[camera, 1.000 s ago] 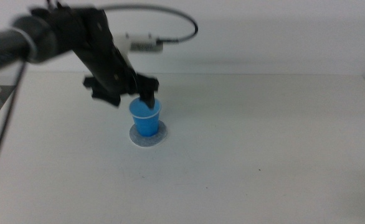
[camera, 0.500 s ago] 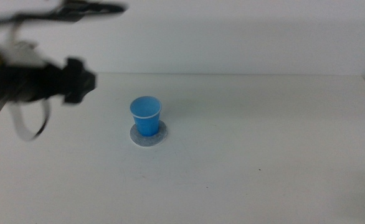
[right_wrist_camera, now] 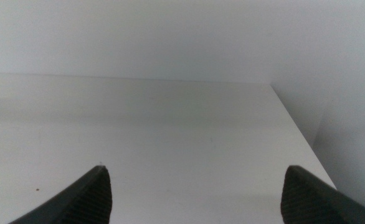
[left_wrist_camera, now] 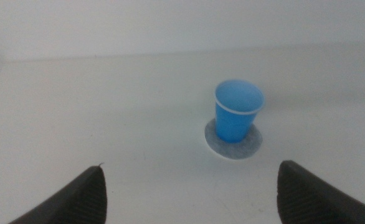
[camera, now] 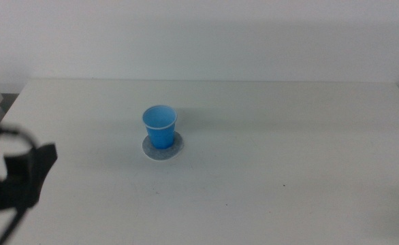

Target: Place an empty cup on a cup mat.

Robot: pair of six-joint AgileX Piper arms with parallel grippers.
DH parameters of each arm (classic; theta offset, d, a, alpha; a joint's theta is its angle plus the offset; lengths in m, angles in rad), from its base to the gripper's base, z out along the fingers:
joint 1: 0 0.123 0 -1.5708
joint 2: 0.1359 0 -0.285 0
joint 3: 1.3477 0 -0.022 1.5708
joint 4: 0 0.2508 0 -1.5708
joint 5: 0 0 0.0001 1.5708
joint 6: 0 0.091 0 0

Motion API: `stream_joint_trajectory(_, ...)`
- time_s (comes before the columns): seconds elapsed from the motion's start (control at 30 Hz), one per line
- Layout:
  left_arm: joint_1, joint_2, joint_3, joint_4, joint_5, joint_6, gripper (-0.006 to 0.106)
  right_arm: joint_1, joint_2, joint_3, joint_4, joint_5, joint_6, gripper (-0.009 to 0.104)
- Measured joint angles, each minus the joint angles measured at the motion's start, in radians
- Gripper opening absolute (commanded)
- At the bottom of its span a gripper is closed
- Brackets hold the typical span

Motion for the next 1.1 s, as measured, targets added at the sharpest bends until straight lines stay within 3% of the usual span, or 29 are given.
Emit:
stream_joint_trajectory(0.13, 0.062, -0.172, 0.182, -0.001, -0.104, -0.028, 0.094, 0.0, 0.0, 0.0, 0.0, 0.0, 0.0, 0.093)
stream_joint_trajectory(0.43, 0.263, -0.535, 0.391, -0.146, -0.051, 0.105, 0.094, 0.0, 0.0, 0.0, 0.0, 0.0, 0.0, 0.093)
stream_joint_trajectory(0.6, 0.28, -0.582, 0.456, -0.157, -0.071, 0.134, 0.094, 0.0, 0.0, 0.0, 0.0, 0.0, 0.0, 0.093)
stream_joint_trajectory(0.87, 0.281, -0.585, 0.462, -0.159, -0.121, 0.369, 0.094, 0.0, 0.0, 0.0, 0.0, 0.0, 0.0, 0.093)
stream_joint_trajectory(1.1, 0.281, -0.585, 0.463, -0.157, -0.141, 0.4, 0.094, 0.0, 0.0, 0.0, 0.0, 0.0, 0.0, 0.093)
